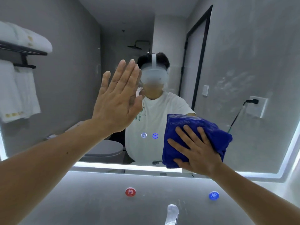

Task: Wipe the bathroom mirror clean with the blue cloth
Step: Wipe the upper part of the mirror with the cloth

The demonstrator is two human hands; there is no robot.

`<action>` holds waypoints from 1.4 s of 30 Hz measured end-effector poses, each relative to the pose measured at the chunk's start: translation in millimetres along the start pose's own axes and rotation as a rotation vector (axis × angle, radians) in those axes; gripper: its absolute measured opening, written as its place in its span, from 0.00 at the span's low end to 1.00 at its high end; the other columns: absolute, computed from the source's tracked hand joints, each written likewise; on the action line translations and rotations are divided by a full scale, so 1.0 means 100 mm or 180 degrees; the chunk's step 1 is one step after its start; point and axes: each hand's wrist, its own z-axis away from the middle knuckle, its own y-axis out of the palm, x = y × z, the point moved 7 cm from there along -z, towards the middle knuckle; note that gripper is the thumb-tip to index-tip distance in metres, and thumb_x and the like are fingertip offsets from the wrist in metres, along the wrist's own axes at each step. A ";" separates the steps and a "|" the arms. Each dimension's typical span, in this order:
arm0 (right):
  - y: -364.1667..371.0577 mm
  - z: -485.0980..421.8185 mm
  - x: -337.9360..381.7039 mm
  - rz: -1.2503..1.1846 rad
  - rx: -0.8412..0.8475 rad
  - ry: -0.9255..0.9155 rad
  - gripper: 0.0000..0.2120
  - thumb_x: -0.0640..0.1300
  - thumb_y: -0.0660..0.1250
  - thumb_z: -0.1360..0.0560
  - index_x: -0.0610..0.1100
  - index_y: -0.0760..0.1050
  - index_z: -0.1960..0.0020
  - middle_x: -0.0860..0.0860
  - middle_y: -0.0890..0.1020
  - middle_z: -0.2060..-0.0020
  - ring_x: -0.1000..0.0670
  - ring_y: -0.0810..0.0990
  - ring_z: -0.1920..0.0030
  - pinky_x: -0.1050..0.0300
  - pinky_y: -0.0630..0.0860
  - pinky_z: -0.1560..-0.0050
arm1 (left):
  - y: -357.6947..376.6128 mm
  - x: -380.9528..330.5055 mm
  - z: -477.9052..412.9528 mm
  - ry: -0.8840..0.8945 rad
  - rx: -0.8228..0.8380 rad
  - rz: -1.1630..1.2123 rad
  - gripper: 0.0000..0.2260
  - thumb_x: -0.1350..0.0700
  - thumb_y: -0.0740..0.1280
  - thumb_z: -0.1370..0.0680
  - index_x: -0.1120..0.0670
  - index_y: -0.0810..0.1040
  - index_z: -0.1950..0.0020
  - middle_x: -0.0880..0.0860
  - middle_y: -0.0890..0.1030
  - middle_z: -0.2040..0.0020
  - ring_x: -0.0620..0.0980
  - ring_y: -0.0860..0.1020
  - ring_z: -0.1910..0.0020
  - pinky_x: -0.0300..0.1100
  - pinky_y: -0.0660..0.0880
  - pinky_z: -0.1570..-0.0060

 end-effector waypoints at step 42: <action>0.25 0.34 1.06 -0.0167 0.0308 0.0389 0.31 0.54 0.63 0.31 0.51 0.66 0.28 0.46 0.65 0.28 0.42 0.64 0.28 0.38 0.52 0.29 | 0.23 -0.14 0.40 0.0264 0.0269 -0.0054 0.29 0.46 0.48 0.18 0.57 0.52 0.20 0.56 0.53 0.19 0.53 0.50 0.20 0.57 0.46 0.23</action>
